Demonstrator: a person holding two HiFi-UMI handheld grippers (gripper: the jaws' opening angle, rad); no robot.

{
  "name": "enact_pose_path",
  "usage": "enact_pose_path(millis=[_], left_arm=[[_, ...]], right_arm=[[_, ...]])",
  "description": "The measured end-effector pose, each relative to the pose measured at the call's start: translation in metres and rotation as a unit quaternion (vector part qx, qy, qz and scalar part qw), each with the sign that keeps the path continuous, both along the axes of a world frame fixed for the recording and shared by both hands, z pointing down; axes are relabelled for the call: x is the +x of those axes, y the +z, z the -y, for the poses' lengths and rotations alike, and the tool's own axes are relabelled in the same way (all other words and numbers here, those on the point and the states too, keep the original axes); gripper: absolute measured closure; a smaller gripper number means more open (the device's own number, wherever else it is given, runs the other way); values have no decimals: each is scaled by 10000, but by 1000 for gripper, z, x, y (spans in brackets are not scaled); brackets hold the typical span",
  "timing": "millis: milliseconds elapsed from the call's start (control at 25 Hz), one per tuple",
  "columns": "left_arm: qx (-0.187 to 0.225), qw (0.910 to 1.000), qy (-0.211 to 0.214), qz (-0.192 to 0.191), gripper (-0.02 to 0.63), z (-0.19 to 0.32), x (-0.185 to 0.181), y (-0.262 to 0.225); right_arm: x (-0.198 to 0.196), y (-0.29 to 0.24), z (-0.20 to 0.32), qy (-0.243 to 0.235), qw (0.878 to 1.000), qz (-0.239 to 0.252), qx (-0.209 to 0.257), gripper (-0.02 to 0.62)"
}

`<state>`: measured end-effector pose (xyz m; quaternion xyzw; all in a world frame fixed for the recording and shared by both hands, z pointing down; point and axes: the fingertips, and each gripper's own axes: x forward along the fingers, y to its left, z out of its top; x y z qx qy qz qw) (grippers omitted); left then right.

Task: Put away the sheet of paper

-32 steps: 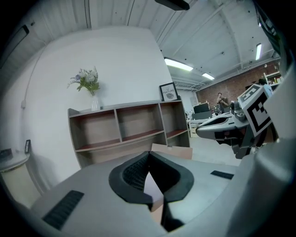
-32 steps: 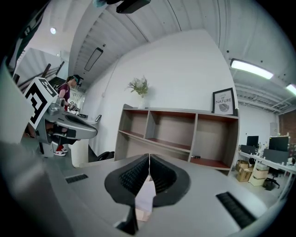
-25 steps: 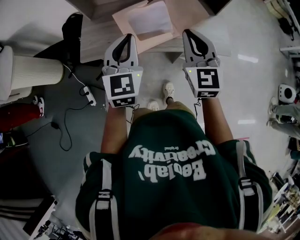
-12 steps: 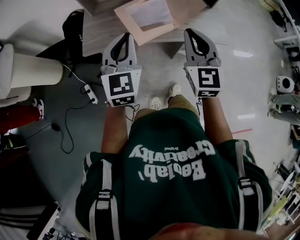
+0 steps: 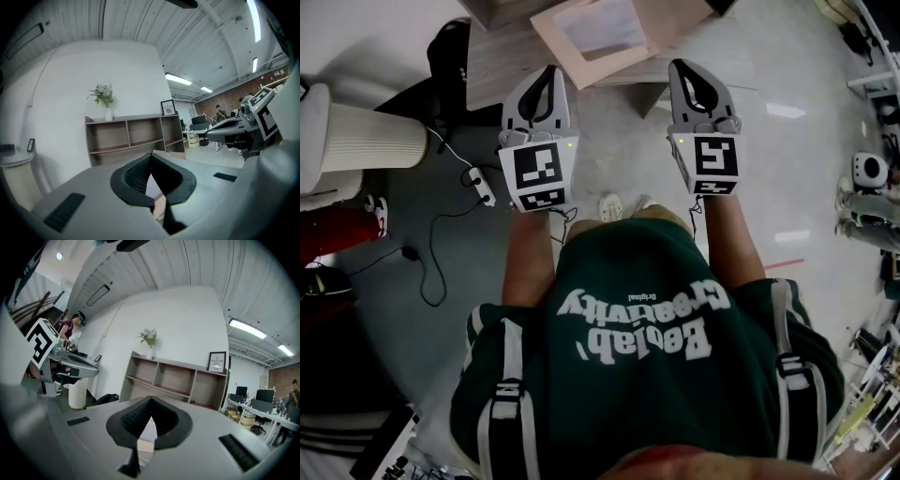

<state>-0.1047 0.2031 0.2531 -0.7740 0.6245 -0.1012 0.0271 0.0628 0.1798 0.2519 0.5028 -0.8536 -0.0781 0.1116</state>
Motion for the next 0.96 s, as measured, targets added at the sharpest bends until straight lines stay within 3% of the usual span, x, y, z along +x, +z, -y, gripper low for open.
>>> enact_pose_path(millis=[440, 960], left_arm=[[21, 10000, 88, 26, 588, 6, 9, 3], [41, 9999, 87, 85, 588, 9, 11, -5]], right_arm=[[1, 2, -1, -15, 9994, -297, 189, 561], [3, -4, 0, -8, 9993, -304, 236, 561]])
